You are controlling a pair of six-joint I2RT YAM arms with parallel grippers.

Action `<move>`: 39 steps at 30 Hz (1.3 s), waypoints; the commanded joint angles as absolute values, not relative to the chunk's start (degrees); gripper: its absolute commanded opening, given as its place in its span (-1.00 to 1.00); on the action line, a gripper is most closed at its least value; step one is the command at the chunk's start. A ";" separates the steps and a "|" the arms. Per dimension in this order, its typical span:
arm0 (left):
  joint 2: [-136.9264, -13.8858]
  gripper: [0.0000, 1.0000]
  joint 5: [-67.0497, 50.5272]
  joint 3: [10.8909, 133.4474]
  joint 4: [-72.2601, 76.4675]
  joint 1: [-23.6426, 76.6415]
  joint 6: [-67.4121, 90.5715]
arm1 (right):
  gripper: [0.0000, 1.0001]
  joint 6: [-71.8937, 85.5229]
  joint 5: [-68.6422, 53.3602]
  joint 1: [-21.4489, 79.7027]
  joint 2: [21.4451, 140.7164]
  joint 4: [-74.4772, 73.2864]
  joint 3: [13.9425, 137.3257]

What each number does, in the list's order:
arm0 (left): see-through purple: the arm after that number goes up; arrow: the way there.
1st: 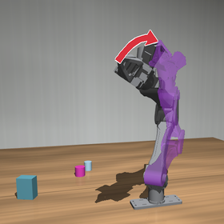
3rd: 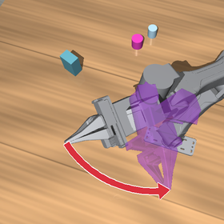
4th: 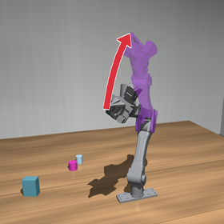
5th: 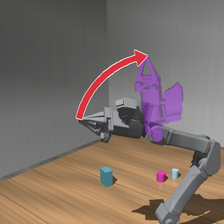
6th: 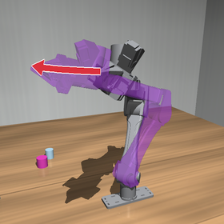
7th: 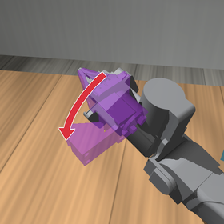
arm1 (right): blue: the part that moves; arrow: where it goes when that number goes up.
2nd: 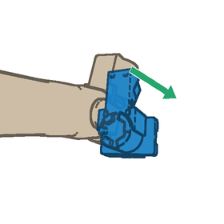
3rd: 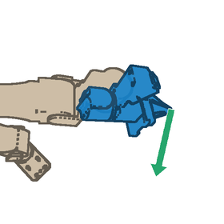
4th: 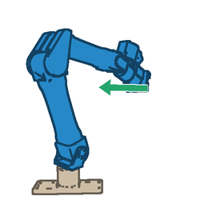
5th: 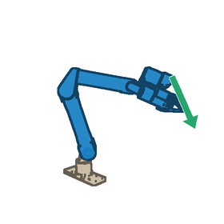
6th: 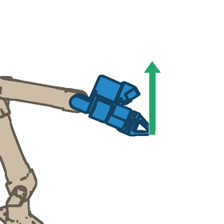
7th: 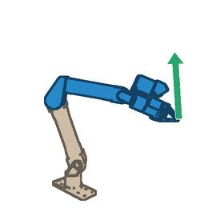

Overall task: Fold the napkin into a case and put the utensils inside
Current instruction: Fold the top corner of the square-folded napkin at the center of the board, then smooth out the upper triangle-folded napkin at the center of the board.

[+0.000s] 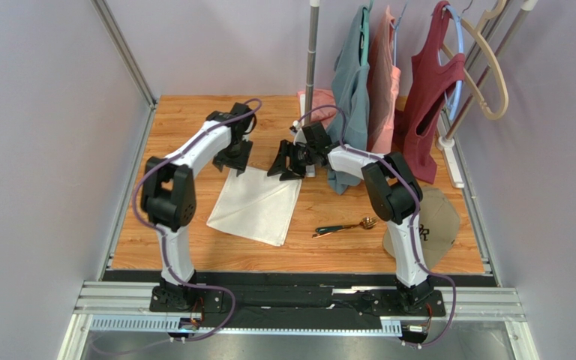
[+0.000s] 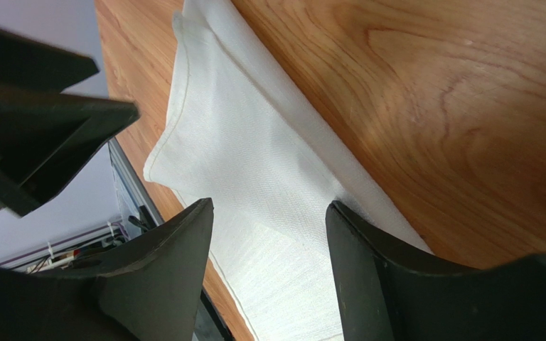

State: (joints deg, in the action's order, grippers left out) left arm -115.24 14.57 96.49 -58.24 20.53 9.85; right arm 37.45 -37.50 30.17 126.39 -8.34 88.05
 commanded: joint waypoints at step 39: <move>-79.71 -0.08 -28.03 46.24 -34.99 -9.23 30.32 | 0.30 43.06 -44.30 40.08 130.17 -0.79 94.13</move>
